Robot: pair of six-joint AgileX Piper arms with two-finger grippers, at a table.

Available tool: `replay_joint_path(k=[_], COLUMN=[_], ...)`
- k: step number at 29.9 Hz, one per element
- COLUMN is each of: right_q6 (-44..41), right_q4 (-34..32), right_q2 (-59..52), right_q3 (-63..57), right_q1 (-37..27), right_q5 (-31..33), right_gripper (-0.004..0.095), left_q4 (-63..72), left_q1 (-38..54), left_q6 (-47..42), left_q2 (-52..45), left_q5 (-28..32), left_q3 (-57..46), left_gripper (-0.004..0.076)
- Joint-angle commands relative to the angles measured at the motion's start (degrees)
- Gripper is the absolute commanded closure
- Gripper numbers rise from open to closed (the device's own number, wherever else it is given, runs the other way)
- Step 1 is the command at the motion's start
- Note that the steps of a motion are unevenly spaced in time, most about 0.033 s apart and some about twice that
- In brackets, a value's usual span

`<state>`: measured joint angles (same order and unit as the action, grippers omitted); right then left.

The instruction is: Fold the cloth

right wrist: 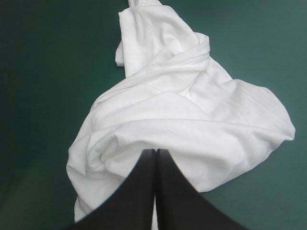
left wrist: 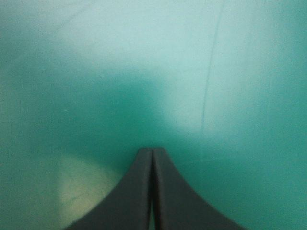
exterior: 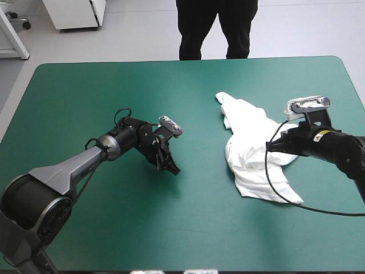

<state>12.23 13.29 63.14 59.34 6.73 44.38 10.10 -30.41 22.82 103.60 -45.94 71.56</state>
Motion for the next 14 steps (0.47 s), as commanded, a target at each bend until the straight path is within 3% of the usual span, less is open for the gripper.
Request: replay_joint_path(k=[1,14], right_q6=[0.49,0.49], right_q4=[0.33,0.33], right_q2=[-0.87,-0.87], right_q3=[2.04,2.04], right_q1=[0.01,0.01], right_q5=[-2.73,-2.73], right_gripper=[0.0925,0.0925], left_q4=[0.78,-2.23], left_q1=[-0.39,-0.39], left_q6=[-0.5,-0.76], left_q2=[-1.37,-1.98], left_q5=[-3.69,-3.43], left_q3=[0.25,0.72], left_gripper=[0.0733,0.0733])
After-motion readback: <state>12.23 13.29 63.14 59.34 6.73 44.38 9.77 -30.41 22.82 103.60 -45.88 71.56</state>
